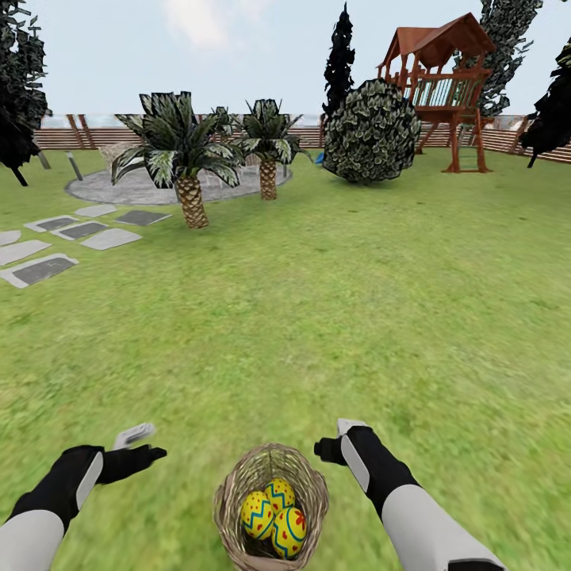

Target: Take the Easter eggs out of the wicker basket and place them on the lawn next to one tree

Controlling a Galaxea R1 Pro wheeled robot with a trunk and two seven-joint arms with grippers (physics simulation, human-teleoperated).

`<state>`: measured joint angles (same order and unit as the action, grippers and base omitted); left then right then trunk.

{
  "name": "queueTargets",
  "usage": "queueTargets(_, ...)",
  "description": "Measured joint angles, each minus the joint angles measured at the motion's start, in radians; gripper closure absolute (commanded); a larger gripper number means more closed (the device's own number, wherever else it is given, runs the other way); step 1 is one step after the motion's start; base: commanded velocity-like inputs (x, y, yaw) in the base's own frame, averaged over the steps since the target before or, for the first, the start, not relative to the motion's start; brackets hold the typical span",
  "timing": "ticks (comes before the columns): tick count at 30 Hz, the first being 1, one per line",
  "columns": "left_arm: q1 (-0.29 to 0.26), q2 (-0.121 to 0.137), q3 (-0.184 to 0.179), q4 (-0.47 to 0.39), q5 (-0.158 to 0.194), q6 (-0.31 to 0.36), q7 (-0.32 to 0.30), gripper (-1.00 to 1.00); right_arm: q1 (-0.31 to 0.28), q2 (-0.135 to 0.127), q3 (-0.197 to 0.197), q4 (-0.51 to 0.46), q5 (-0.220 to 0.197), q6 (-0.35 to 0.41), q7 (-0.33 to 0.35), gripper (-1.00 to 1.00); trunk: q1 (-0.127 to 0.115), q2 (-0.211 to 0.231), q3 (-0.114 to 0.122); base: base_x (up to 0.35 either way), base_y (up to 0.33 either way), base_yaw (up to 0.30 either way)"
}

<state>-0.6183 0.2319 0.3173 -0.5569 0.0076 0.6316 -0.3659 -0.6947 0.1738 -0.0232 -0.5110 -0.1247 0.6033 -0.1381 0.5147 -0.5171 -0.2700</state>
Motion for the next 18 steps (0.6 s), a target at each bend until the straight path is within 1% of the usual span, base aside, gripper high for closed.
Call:
queueTargets(3,0.001,0.0,0.0,-0.026,-0.002,0.029,-0.063,-1.0,-0.001,0.0,0.001,0.004,-0.001,0.002,0.0,-1.0,0.012,-0.021,-0.009,0.0,0.0,0.0)
queueTargets(6,0.001,0.001,0.001,-0.034,-0.003,0.039,-0.091,-1.0,-0.001,0.0,0.001,0.004,-0.001,0.002,0.0,-1.0,0.023,-0.042,-0.019,0.0,0.0,0.0)
queueTargets(18,0.001,0.002,0.003,-0.073,-0.002,0.091,-0.101,-1.0,-0.001,0.0,0.002,0.005,0.0,-0.006,0.0,-1.0,0.069,-0.126,-0.057,0.0,0.0,0.0)
